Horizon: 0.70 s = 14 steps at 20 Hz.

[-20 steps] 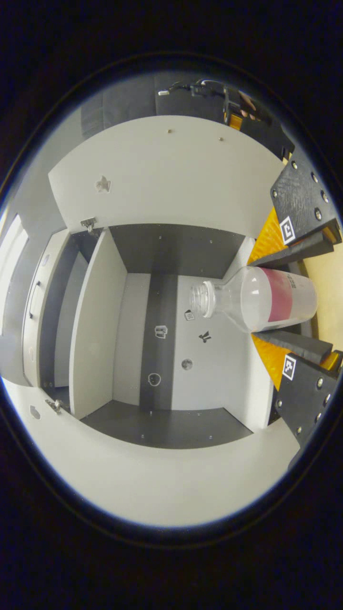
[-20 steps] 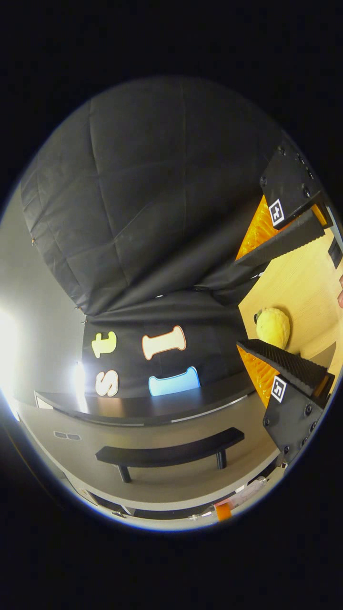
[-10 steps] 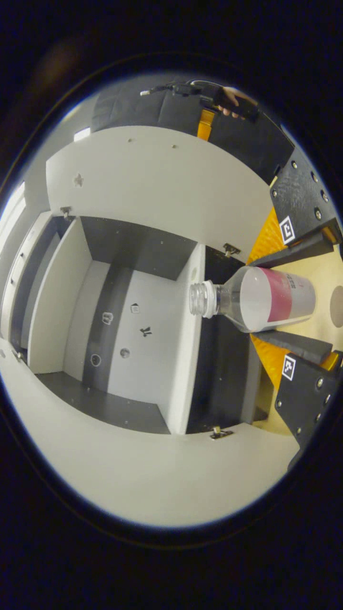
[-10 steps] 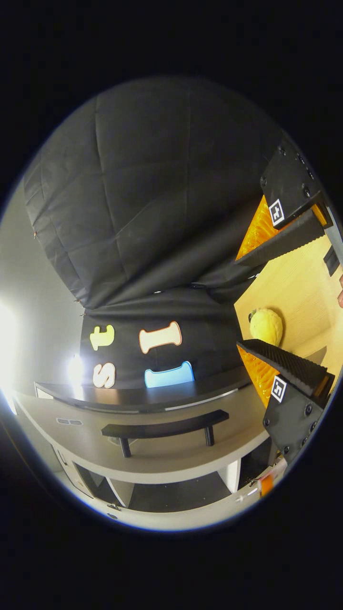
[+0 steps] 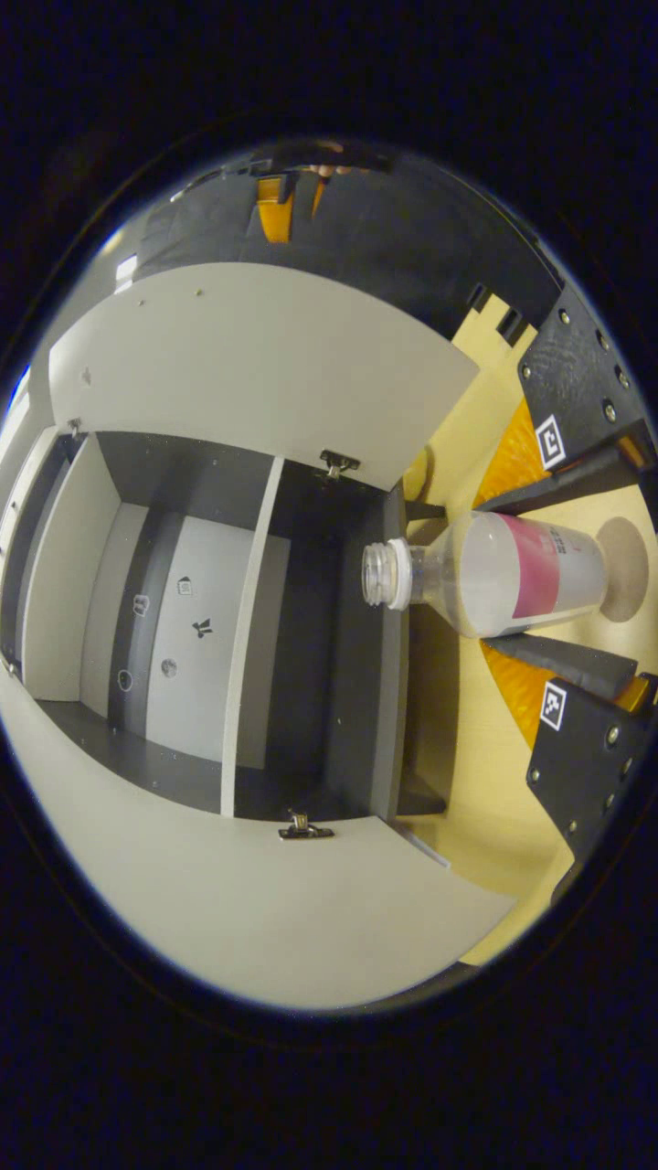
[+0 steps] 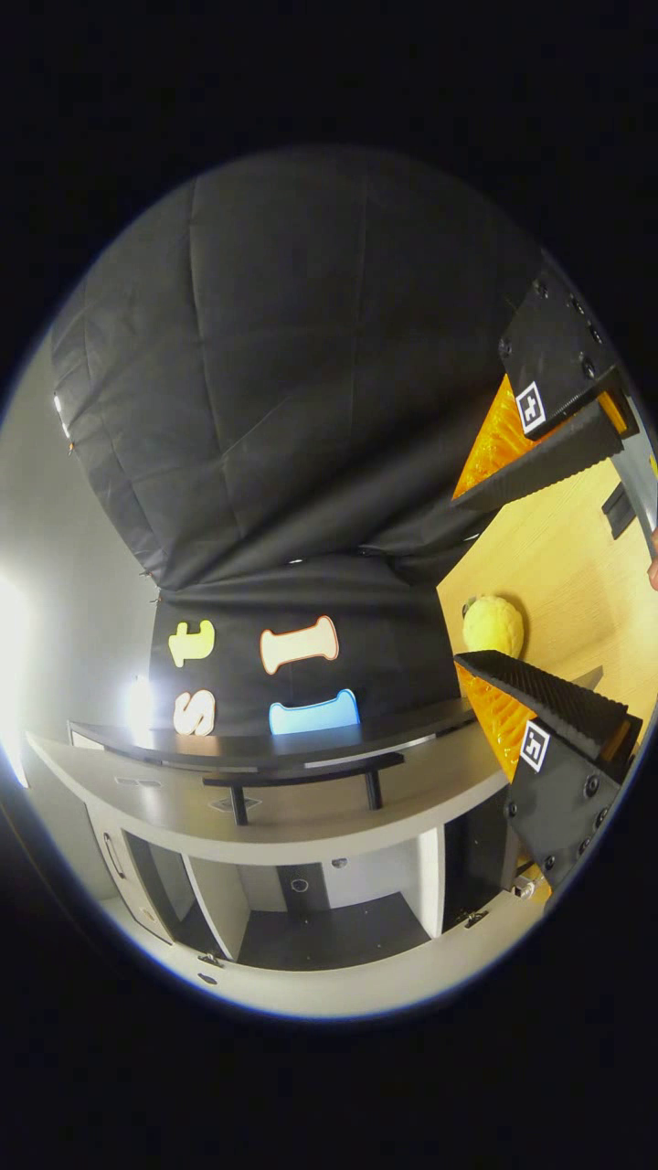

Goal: Grasp the bottle in the cabinet with the left hand and place it on the coaster, then close the right door with the right hand and the left door with the left hand.

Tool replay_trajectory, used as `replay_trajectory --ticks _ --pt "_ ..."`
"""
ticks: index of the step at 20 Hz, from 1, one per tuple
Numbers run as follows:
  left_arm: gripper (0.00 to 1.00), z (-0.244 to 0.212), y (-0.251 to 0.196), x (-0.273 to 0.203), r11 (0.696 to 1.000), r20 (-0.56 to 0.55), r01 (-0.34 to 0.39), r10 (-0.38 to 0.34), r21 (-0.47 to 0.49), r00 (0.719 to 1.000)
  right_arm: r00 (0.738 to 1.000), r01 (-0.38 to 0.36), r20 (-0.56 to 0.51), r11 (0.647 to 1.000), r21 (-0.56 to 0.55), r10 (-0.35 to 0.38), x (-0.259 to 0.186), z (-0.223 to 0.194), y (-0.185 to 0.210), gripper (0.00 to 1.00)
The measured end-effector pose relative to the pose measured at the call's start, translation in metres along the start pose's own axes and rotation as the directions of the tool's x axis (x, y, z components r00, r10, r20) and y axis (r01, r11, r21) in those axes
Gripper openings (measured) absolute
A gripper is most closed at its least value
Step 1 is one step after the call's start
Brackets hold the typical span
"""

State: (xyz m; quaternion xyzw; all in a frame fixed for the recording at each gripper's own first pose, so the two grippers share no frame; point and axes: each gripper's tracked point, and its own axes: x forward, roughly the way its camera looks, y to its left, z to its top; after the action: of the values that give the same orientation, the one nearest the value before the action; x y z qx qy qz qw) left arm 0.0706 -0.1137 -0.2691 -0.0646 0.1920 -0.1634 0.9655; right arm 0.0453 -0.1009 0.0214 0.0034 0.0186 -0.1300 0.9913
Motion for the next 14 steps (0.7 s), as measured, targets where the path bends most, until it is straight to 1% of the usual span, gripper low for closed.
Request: replay_trajectory --ticks 3,6,8,11,14 --pt "0.69 -0.025 -0.009 -0.001 1.0 -0.016 0.008 -0.008 0.008 1.0 0.999 0.007 -0.04 1.0 0.003 -0.007 -0.012 -0.01 -0.004 0.98" --pt "0.69 -0.037 -0.013 -0.001 0.999 -0.022 0.016 -0.016 0.029 1.0 0.999 0.023 -0.047 1.0 0.002 -0.023 -0.022 -0.012 -0.006 0.98" --pt "0.69 -0.048 -0.019 -0.002 0.998 -0.032 0.035 -0.033 0.05 0.999 0.998 0.021 -0.053 1.0 0.002 -0.021 -0.027 -0.015 -0.004 0.98" --pt "0.69 -0.066 -0.023 -0.005 0.992 -0.051 0.057 -0.052 0.111 0.997 0.998 0.01 -0.064 1.0 -0.006 -0.011 -0.035 -0.02 0.004 0.98" --pt "0.7 -0.067 -0.029 -0.009 0.985 -0.047 0.067 -0.06 0.158 0.997 0.997 0.006 -0.072 1.0 -0.024 -0.008 -0.043 -0.023 0.008 0.98"
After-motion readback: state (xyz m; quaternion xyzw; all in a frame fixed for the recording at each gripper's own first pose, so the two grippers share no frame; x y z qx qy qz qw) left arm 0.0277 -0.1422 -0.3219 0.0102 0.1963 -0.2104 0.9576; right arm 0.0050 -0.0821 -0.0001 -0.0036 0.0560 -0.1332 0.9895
